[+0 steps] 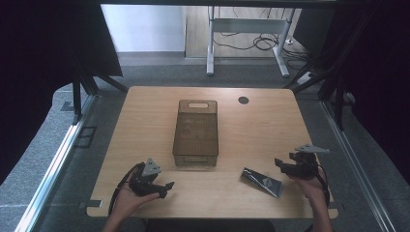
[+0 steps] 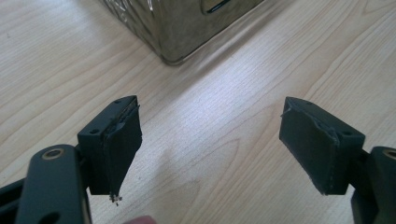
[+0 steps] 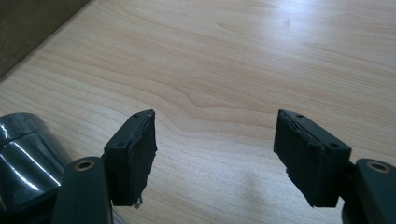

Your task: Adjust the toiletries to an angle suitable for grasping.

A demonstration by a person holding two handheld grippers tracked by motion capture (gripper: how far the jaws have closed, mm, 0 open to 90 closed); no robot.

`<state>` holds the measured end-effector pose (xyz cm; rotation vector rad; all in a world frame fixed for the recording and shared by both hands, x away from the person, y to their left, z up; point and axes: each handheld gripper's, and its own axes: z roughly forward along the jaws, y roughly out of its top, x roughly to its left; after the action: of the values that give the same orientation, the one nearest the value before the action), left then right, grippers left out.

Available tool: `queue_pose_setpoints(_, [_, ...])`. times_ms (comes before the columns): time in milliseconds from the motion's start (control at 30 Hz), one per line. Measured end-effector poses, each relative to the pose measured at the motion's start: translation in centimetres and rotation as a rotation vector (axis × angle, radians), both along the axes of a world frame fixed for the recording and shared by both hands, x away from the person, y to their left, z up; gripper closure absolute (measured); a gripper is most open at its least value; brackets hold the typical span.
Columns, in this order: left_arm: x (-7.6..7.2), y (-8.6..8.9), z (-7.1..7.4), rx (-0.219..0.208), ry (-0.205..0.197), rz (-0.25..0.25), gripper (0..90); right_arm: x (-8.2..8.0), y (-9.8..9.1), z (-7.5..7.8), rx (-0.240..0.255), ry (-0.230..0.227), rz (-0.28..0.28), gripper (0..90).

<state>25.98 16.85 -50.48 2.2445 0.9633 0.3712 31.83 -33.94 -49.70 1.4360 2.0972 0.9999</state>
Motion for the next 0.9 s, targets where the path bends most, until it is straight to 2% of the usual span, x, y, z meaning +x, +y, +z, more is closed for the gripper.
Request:
queue_pose_setpoints(200, [0.0, -0.2, 0.0, -0.002, 0.004, -0.002, 21.2, -0.1, -0.5, 0.0, 0.018, 0.006, 0.001, 33.8])
queue_pose_setpoints(267, [0.0, 0.0, 0.1, -0.008, 0.000, 0.005, 21.2, -0.1, -0.7, -0.3, 0.046, 0.017, 0.010, 36.0])
queue_pose_setpoints(467, [-0.1, 0.4, 0.1, -0.017, -0.004, 0.015, 21.3, -0.1, -0.6, -0.5, 0.051, 0.040, 0.031, 41.9])
queue_pose_setpoints(533, [-0.2, 0.0, 0.5, -0.011, -0.023, -0.001, 21.5, -0.5, -0.4, -0.2, 0.038, 0.039, 0.048, 43.2])
queue_pose_setpoints(600, [-0.3, -0.1, 0.6, -0.012, -0.023, -0.018, 21.2, -0.5, -0.4, 0.0, 0.034, 0.035, 0.050, 44.2])
queue_pose_setpoints(667, [-0.6, -0.3, 0.8, -0.015, -0.029, -0.041, 21.2, -0.7, -0.1, 1.0, 0.031, 0.017, 0.075, 47.1])
queue_pose_setpoints(767, [-0.4, -0.2, 0.7, -0.024, -0.024, -0.031, 21.2, -0.9, 0.3, 1.5, 0.030, 0.012, 0.091, 51.9])
queue_pose_setpoints(900, [-0.2, -0.2, 0.4, -0.009, -0.009, -0.022, 21.2, -0.9, 0.4, 1.6, 0.034, 0.030, 0.115, 58.1])
